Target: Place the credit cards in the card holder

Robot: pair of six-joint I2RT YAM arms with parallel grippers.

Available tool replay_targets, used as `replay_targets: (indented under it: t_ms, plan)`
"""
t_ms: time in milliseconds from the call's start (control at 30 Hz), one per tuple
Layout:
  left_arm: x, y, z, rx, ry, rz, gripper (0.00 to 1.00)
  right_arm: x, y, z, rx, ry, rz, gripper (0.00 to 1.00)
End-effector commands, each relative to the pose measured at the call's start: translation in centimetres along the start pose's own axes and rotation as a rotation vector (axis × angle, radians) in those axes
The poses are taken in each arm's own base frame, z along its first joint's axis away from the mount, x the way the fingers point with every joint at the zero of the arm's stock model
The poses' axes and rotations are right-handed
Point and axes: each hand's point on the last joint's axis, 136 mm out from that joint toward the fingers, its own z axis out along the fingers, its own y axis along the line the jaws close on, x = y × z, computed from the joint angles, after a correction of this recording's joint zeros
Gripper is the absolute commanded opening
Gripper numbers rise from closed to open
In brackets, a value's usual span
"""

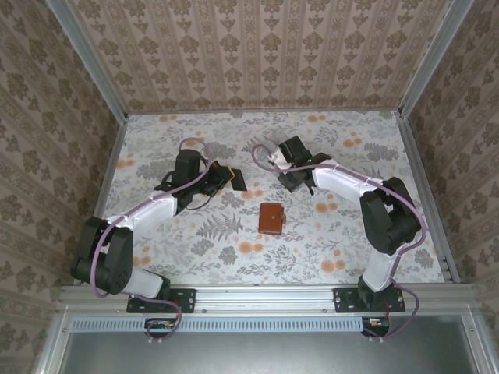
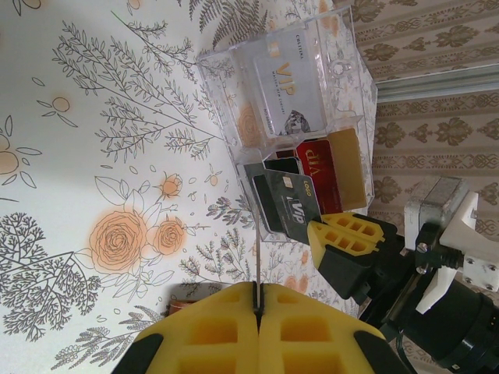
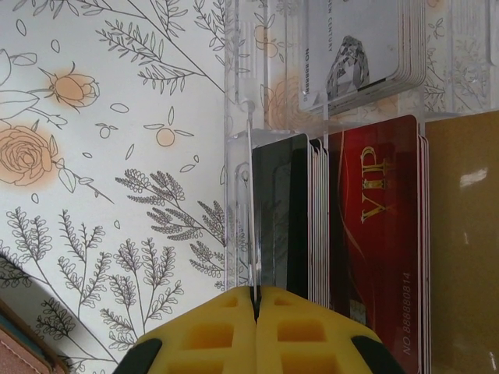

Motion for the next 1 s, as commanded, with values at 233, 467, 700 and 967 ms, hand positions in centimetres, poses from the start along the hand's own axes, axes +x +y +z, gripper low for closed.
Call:
replay_targets:
  t_ms: [233, 467, 700, 967]
  plan:
    - [-0.4, -0.5, 0.7, 0.02, 0.01, 0.004, 0.0, 0.2, -0.1, -1.2, -0.002, -0.013, -0.001, 0.03]
    - [-0.3, -0.3, 0.8, 0.014, 0.013, 0.001, 0.0, -0.7, -0.5, -2.2, 0.004, -0.048, 0.001, 0.04]
    - [-0.4, -0.4, 0.9, 0.017, 0.014, 0.0, 0.0, 0.1, -0.3, -1.1, 0.002, 0.001, -0.011, 0.03]
    - [-0.3, -0.3, 1.0, 0.014, 0.015, -0.003, 0.0, 1.2, -0.2, 1.0, 0.019, 0.061, -0.03, 0.03]
